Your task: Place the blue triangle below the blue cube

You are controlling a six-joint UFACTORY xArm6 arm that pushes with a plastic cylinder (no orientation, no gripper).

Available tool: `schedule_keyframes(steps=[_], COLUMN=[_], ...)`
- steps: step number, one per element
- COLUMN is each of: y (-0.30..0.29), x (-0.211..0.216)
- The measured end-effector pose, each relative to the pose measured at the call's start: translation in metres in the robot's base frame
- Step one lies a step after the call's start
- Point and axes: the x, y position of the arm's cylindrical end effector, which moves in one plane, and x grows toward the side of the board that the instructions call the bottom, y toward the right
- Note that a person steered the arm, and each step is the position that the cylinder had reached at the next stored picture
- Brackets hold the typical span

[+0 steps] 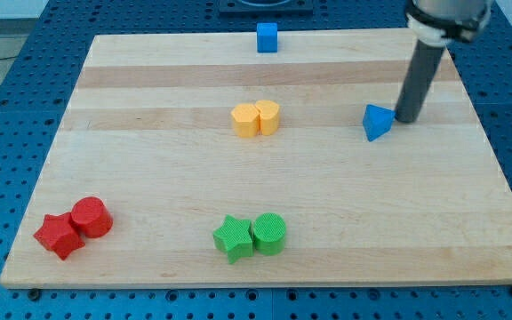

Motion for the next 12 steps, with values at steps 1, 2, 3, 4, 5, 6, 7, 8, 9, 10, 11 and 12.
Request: schedule_keyframes(steps=[1,2,3,4,5,6,7,8,9,10,11,12], y=[-0.012,-0.012,-0.022,-0.046,-0.068,-0.086,-0.092,-0.095,-0.110,-0.128,-0.148,-0.173], x=[0.022,0.009,0.000,0.000,0.000,0.000,-0.001,-0.012,-0.020,-0.035,-0.054,-0.063])
